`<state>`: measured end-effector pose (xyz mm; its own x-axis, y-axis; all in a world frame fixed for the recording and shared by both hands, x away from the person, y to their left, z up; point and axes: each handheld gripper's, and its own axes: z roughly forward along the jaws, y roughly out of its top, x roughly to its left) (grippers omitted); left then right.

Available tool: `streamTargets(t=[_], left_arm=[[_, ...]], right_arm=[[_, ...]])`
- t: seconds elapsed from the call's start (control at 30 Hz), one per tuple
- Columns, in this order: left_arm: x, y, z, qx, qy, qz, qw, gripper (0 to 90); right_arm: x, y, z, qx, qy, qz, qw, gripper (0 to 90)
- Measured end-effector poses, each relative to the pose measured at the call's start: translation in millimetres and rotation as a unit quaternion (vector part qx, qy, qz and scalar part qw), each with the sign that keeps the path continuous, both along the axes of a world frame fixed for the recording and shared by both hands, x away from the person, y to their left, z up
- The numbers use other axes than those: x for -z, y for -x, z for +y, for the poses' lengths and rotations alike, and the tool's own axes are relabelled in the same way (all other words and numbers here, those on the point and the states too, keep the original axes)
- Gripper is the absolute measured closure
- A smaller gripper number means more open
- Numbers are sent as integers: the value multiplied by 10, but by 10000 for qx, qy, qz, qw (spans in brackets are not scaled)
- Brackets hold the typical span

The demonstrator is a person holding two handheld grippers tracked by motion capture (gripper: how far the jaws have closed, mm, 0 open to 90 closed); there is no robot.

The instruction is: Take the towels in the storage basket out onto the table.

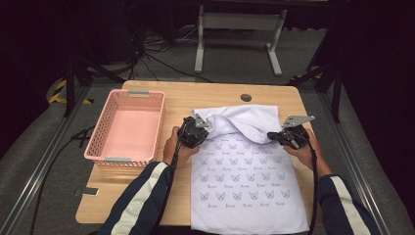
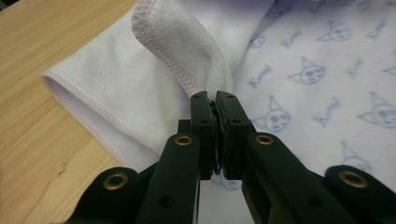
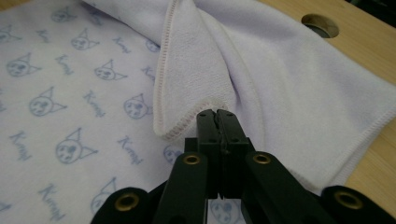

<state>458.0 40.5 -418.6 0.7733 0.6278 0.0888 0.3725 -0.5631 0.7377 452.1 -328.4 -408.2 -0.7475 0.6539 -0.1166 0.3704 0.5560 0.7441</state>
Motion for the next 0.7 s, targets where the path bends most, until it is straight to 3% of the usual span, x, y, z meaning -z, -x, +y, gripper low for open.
streamTargets(t=[0.2,0.3,0.43,0.57,0.7], left_arm=[[-244,262,83,297,126,-336,9989,863],[-329,431,175,553,183,-510,9970,862],[-339,714,311,828,-11,-691,9942,862],[-285,994,419,1077,-2,-658,9920,862],[-208,1252,452,1445,17,-520,9881,862]], right_arm=[[-248,286,-183,-11,-361,-338,9988,900],[-344,460,-247,-133,-494,-462,9976,900],[-433,708,-307,-355,-567,-581,9961,900],[-533,1016,-361,-671,-668,-633,9935,900],[-552,1340,-387,-941,-565,-527,9926,900]])
